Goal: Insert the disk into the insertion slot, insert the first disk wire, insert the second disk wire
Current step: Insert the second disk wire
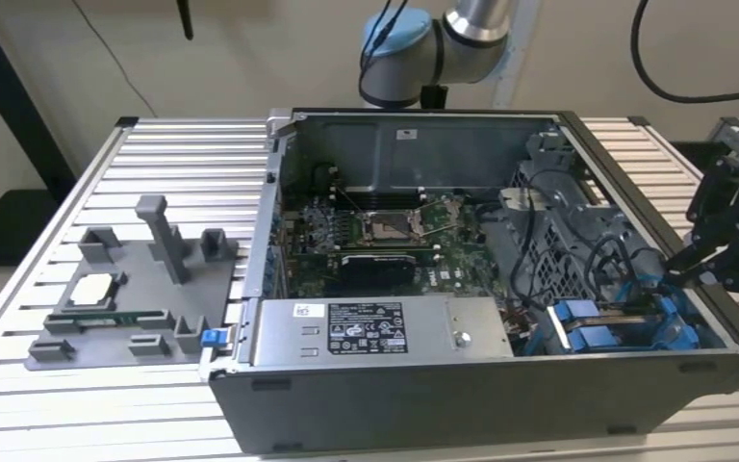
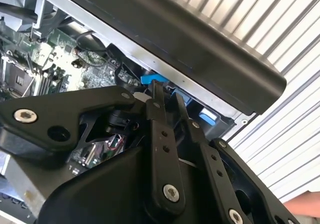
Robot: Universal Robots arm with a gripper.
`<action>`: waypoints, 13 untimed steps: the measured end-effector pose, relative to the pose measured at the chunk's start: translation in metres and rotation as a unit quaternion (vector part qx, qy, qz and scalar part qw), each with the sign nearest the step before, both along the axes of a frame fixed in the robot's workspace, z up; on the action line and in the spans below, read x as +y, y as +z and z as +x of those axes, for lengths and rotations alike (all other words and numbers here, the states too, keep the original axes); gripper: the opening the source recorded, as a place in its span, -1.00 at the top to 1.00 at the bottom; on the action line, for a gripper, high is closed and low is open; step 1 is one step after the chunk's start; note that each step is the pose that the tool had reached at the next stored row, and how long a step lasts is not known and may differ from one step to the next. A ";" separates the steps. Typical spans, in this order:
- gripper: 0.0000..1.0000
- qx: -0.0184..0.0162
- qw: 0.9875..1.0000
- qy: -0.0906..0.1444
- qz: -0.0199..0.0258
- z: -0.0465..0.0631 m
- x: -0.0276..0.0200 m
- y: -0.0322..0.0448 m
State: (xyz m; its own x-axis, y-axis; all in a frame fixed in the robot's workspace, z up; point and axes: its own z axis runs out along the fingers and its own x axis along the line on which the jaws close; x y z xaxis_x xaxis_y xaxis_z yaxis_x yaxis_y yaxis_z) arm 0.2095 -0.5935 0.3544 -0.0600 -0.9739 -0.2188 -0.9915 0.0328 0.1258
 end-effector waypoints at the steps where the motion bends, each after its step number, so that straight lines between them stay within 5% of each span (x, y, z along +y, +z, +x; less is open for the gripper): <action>1: -1.00 0.000 1.000 -0.001 0.003 0.000 -0.0002 -0.0001; 5: -1.00 0.000 1.000 -0.003 0.006 0.000 -0.0008 -0.0004; 9: -1.00 0.000 1.000 -0.009 0.025 0.000 -0.0008 -0.0004; 13: -1.00 0.000 1.000 -0.010 0.028 0.000 -0.0008 -0.0003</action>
